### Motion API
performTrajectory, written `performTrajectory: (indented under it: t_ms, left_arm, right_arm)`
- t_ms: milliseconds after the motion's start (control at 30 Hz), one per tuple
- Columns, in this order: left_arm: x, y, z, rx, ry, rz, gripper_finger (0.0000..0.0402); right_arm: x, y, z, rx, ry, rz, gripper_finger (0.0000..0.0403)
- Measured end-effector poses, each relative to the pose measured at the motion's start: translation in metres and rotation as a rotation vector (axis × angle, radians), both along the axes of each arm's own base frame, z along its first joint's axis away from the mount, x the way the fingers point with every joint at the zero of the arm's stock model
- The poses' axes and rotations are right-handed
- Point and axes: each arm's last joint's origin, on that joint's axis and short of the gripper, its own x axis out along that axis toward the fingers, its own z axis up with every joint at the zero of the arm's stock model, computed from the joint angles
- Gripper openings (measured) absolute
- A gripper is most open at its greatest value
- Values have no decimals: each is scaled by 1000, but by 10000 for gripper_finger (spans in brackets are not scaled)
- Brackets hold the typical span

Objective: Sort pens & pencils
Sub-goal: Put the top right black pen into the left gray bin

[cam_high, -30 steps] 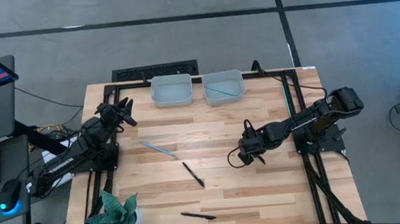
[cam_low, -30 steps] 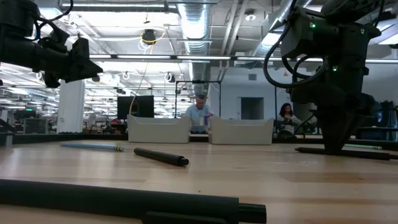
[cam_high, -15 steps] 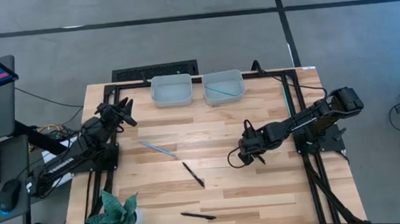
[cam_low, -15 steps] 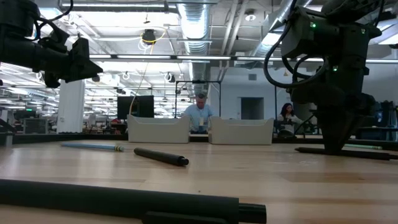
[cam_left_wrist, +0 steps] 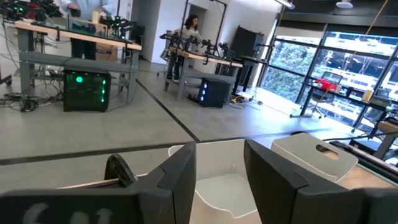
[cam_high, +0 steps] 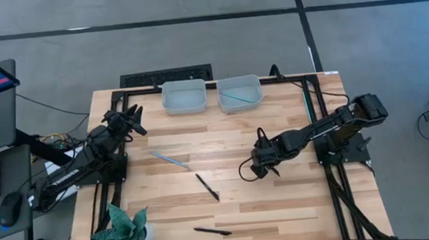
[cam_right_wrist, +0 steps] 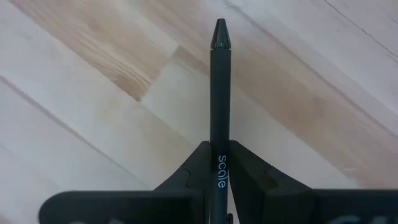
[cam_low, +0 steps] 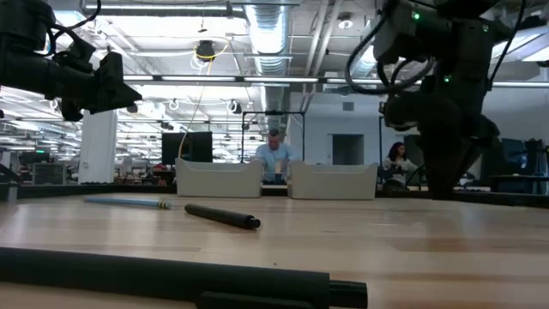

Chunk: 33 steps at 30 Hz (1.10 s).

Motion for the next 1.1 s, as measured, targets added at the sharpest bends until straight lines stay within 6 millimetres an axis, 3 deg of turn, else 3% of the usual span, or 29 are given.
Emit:
performTrajectory:
  t_ms: [467, 1100]
  left_arm:
    - [0, 0, 0, -3, -5, 0, 126]
    - [0, 0, 0, -14, -22, -1, 126]
  right_arm:
    - [31, -7, 39, -17, -144, 101, 66]
    - [73, -76, 114, -192, -426, 218, 66]
